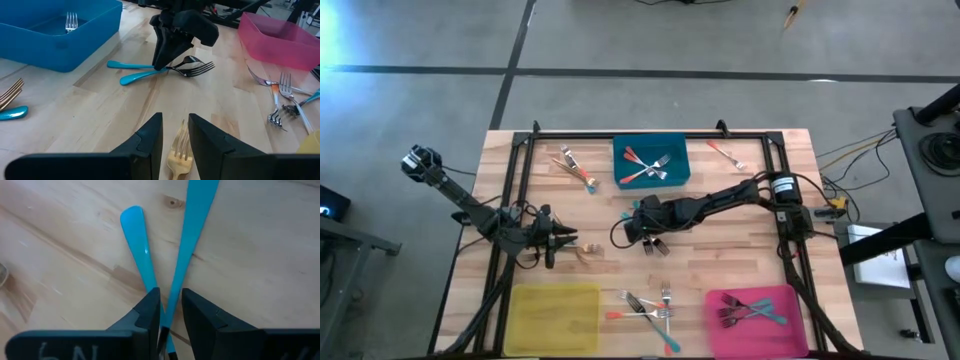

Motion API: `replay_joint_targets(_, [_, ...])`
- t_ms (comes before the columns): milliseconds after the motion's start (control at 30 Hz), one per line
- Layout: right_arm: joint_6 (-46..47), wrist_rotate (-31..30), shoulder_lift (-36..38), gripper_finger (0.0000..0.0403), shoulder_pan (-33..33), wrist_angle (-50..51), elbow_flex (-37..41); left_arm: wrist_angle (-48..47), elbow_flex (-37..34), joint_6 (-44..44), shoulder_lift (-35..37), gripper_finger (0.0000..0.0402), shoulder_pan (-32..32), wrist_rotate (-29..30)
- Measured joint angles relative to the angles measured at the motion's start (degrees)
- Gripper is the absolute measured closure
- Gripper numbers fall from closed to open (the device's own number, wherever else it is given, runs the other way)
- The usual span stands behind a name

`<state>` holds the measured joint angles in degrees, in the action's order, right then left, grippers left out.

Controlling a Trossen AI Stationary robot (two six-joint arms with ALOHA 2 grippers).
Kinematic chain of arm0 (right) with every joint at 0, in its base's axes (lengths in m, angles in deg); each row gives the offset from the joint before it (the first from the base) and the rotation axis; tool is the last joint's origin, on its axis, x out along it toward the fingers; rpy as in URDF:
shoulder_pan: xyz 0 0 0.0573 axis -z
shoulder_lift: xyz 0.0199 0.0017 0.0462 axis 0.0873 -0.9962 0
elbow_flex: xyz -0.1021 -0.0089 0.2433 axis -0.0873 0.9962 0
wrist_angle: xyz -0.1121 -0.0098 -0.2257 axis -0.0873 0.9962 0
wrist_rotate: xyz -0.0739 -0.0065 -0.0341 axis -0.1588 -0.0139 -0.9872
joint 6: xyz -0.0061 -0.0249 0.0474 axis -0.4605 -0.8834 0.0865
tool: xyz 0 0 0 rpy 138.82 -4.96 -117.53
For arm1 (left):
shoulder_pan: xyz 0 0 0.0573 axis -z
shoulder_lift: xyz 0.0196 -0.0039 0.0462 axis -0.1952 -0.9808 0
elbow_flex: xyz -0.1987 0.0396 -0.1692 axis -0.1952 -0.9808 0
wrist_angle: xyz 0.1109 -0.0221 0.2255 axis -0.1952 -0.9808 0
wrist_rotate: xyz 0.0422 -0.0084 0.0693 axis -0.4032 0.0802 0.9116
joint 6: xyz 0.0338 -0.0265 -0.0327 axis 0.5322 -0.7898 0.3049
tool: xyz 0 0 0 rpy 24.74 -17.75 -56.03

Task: Sort silverware by color (type)
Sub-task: Put the blue fork into the pink bin

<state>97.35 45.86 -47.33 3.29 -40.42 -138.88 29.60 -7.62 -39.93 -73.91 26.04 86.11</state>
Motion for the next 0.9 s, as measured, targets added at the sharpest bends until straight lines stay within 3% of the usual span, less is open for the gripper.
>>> replay_joint_targets(900, [-1.6,-1.8,1.8,0.0331,1.4,1.4,0.3,0.0,0.0,0.0,0.0,0.0325,0.0,0.0])
